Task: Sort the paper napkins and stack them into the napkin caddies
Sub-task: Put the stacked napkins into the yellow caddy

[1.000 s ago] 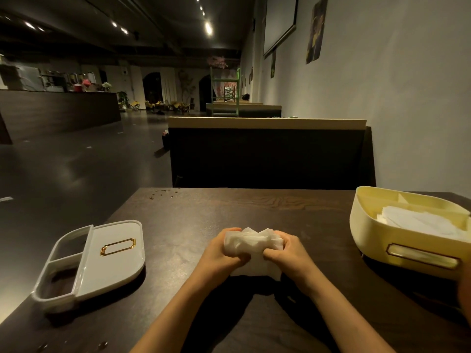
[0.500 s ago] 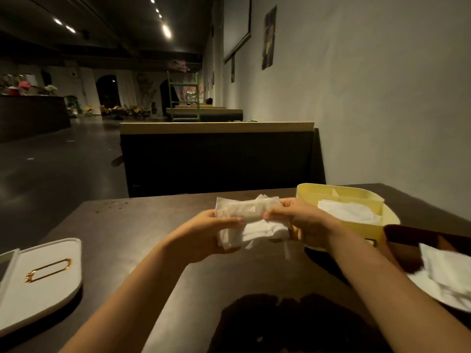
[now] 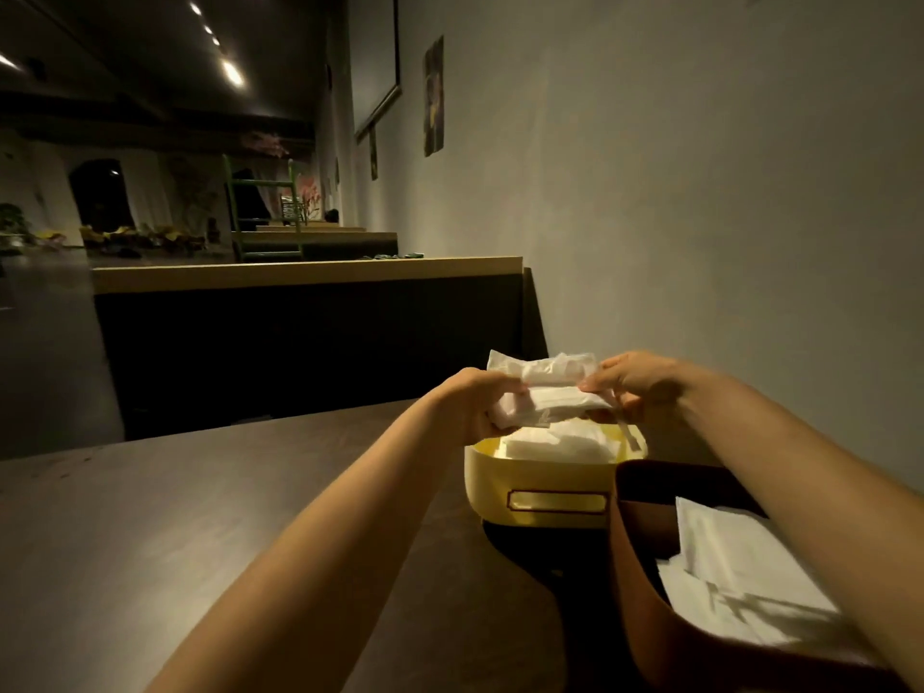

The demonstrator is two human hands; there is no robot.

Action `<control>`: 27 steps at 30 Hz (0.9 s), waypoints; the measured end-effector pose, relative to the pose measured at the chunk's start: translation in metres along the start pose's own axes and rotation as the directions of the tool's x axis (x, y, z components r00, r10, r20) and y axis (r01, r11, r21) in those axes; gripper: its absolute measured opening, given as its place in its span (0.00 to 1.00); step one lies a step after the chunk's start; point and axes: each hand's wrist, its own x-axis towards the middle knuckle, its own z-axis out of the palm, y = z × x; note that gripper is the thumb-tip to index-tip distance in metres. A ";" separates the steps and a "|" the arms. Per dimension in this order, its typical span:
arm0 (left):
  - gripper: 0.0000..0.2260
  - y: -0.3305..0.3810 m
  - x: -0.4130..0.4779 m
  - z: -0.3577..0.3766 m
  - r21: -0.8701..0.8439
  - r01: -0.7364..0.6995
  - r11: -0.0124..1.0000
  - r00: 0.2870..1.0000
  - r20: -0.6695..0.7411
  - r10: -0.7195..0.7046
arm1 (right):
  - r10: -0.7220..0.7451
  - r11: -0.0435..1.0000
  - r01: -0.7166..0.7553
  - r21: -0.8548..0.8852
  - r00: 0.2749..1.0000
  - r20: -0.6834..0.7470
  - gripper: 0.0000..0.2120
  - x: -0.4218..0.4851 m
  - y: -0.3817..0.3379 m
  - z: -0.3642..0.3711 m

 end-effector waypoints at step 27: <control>0.10 -0.038 0.038 0.022 0.909 -0.414 -0.041 0.683 0.340 0.646 | -0.442 0.487 0.148 -0.861 0.892 -0.096 0.19 0.042 0.046 0.013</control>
